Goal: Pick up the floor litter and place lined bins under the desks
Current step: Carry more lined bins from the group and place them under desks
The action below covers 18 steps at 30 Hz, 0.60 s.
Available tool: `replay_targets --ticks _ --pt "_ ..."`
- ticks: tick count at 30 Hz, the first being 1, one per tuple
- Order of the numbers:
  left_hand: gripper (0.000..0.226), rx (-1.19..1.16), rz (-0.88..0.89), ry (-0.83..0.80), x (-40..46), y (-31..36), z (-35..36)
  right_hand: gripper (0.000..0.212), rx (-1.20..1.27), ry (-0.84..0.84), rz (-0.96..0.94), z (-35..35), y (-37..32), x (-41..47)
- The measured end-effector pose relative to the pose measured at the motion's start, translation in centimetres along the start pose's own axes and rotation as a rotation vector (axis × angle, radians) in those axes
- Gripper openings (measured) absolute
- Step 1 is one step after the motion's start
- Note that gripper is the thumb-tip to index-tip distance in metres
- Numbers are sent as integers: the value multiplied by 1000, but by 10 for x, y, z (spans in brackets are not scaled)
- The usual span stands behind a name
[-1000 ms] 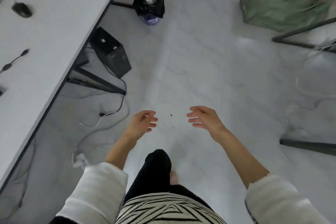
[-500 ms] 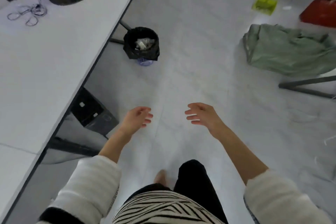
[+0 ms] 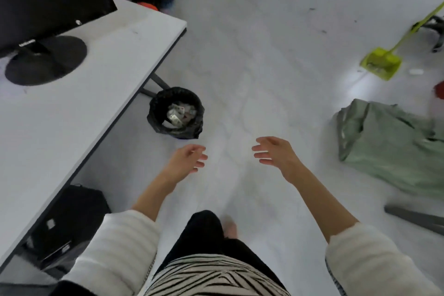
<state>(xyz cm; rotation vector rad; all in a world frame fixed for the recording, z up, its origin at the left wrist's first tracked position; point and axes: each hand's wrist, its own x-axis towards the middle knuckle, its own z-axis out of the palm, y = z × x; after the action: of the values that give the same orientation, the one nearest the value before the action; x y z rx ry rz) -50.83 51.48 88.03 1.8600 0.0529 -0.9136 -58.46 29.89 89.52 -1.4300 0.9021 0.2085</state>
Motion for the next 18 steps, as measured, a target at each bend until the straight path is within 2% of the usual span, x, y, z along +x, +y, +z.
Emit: replay_targets --ticks 5,10,18 --pt "21 -54 -30 95 123 86 -7 14 -27 -79 -5 -17 -109 133" --pt "22 -90 17 119 257 176 -17 16 -81 -103 -26 -17 -204 260" --pt "16 -149 53 153 457 351 -59 14 -136 -190 -38 -13 -394 454"
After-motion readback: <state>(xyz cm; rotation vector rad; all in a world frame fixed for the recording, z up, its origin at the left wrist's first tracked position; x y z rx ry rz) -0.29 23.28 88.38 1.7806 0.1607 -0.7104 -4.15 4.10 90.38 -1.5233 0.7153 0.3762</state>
